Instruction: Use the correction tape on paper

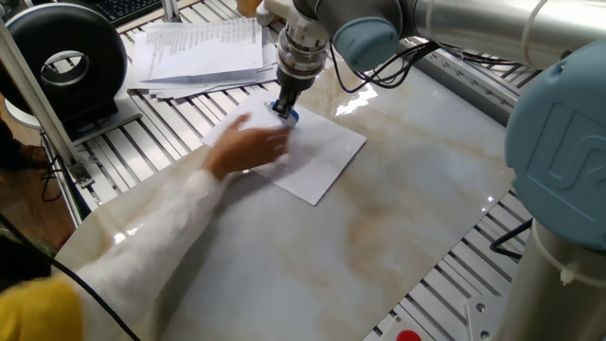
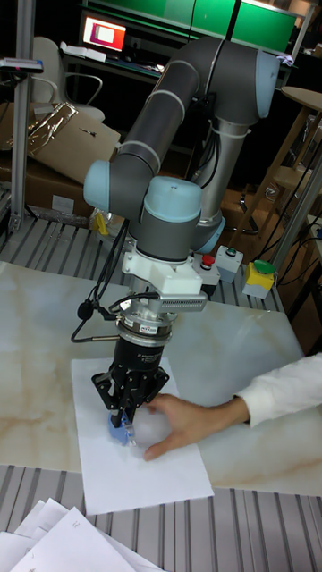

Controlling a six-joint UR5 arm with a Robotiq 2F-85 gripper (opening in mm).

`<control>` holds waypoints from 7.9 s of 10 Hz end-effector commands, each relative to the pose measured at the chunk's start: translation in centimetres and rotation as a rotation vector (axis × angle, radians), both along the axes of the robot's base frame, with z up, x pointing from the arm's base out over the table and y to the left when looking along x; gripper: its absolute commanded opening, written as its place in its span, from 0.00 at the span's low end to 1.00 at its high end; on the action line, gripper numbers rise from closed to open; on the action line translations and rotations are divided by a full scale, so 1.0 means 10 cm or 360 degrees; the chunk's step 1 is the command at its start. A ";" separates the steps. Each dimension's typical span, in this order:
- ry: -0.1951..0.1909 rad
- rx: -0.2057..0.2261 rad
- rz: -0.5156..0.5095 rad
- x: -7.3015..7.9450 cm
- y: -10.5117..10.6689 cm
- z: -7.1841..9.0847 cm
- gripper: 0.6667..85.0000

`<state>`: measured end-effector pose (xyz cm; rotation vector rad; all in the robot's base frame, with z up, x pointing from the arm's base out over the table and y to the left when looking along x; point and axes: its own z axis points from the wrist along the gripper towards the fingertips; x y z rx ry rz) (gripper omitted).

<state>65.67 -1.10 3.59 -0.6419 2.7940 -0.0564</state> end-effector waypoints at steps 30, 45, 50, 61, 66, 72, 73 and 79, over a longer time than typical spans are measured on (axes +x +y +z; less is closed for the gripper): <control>-0.0002 -0.0096 0.0212 -0.19 -0.09 0.24 0.28; 0.0687 -0.0055 -0.0132 -1.43 -0.61 0.16 0.01; 0.0686 -0.0083 -0.0235 -1.36 -0.61 0.07 0.01; 0.0719 -0.0063 -0.0229 -1.34 -0.56 -0.04 0.01; 0.0727 -0.0085 -0.0236 -1.36 -0.60 -0.03 0.01; 0.0728 -0.0068 -0.0240 -1.35 -0.57 -0.05 0.01; 0.0726 -0.0068 -0.0242 -1.35 -0.57 -0.06 0.01; 0.0736 -0.0054 -0.0244 -1.38 -0.58 -0.09 0.01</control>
